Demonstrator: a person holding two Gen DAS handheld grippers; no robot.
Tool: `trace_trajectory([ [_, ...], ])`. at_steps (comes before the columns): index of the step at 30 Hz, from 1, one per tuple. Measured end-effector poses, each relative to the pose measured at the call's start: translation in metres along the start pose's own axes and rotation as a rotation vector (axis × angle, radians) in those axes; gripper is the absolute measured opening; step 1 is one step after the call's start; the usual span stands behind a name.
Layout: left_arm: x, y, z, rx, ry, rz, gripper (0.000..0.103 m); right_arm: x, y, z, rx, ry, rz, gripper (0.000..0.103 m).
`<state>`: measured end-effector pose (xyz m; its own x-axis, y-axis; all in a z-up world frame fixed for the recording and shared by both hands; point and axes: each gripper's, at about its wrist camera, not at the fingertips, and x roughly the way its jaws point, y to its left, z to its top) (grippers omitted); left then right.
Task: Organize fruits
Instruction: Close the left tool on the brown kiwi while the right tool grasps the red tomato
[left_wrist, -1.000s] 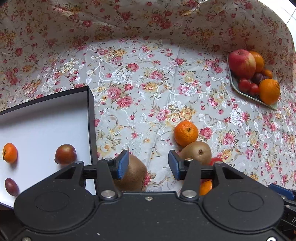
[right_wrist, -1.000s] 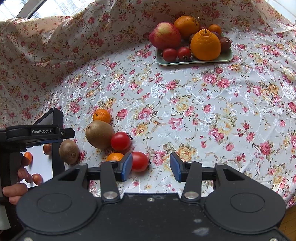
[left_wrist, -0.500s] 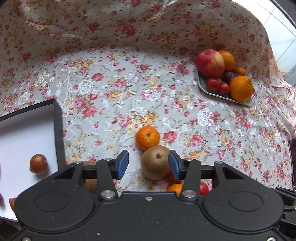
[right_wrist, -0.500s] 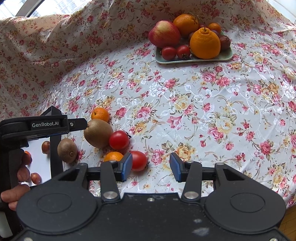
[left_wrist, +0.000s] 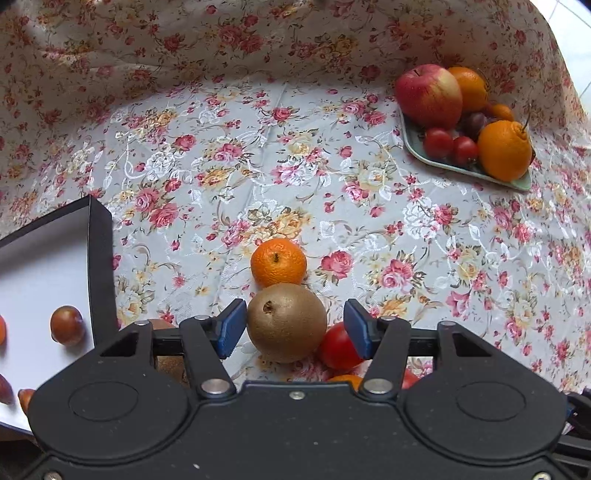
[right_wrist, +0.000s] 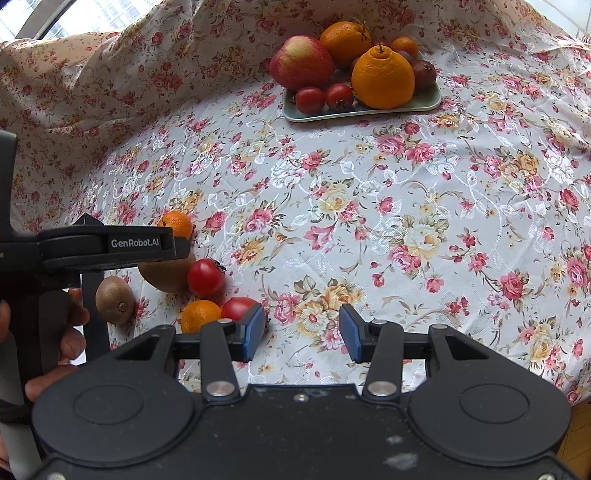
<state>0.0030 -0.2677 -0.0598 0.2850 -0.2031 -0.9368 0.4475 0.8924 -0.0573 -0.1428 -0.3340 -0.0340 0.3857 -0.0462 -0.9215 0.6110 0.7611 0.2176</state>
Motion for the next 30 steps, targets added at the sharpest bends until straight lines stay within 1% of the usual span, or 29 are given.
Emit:
trace_trajectory([
  [2, 0.005, 0.008, 0.001, -0.059, 0.027, -0.012, 0.061, 0.001, 0.003, 0.0, -0.011, 0.0, 0.001, 0.047],
  [4, 0.017, 0.014, 0.0, -0.115, 0.086, -0.012, 0.061, 0.003, 0.006, 0.0, -0.026, 0.003, -0.002, 0.047],
  [5, 0.022, 0.016, -0.001, -0.144, 0.109, -0.027, 0.061, 0.004, 0.007, 0.0, -0.03, 0.007, -0.003, 0.048],
  [6, 0.023, 0.018, -0.002, -0.173, 0.101, -0.055, 0.061, 0.005, 0.008, 0.0, -0.034, 0.011, -0.003, 0.047],
  [7, 0.023, 0.017, 0.0, -0.176, 0.103, -0.067, 0.061, 0.006, 0.009, 0.0, -0.037, 0.013, -0.002, 0.047],
  [10, 0.025, 0.013, 0.0, -0.153, 0.09, -0.055, 0.061, 0.009, 0.01, -0.001, -0.045, 0.014, -0.007, 0.047],
  [12, 0.023, 0.011, 0.0, -0.131, 0.071, -0.038, 0.055, 0.01, 0.012, -0.001, -0.05, 0.013, -0.007, 0.047],
  [14, 0.022, 0.009, -0.001, -0.105, 0.068, -0.047, 0.055, 0.011, 0.015, 0.0, -0.055, 0.009, -0.004, 0.047],
  [18, 0.016, 0.015, -0.002, -0.114, 0.069, -0.089, 0.055, 0.013, 0.025, 0.003, -0.072, 0.003, 0.011, 0.047],
  [21, 0.009, 0.021, -0.004, -0.121, 0.05, -0.097, 0.055, 0.02, 0.034, 0.005, -0.079, 0.009, 0.019, 0.047],
  [23, 0.003, 0.026, -0.004, -0.12, 0.029, -0.088, 0.055, 0.025, 0.04, 0.006, -0.091, 0.015, 0.008, 0.047],
  [27, -0.011, 0.039, -0.002, -0.125, -0.026, -0.077, 0.055, 0.042, 0.051, 0.005, -0.13, 0.033, -0.04, 0.047],
  [30, -0.018, 0.048, 0.0, -0.133, -0.052, -0.069, 0.055, 0.051, 0.057, 0.005, -0.143, 0.032, -0.053, 0.046],
])
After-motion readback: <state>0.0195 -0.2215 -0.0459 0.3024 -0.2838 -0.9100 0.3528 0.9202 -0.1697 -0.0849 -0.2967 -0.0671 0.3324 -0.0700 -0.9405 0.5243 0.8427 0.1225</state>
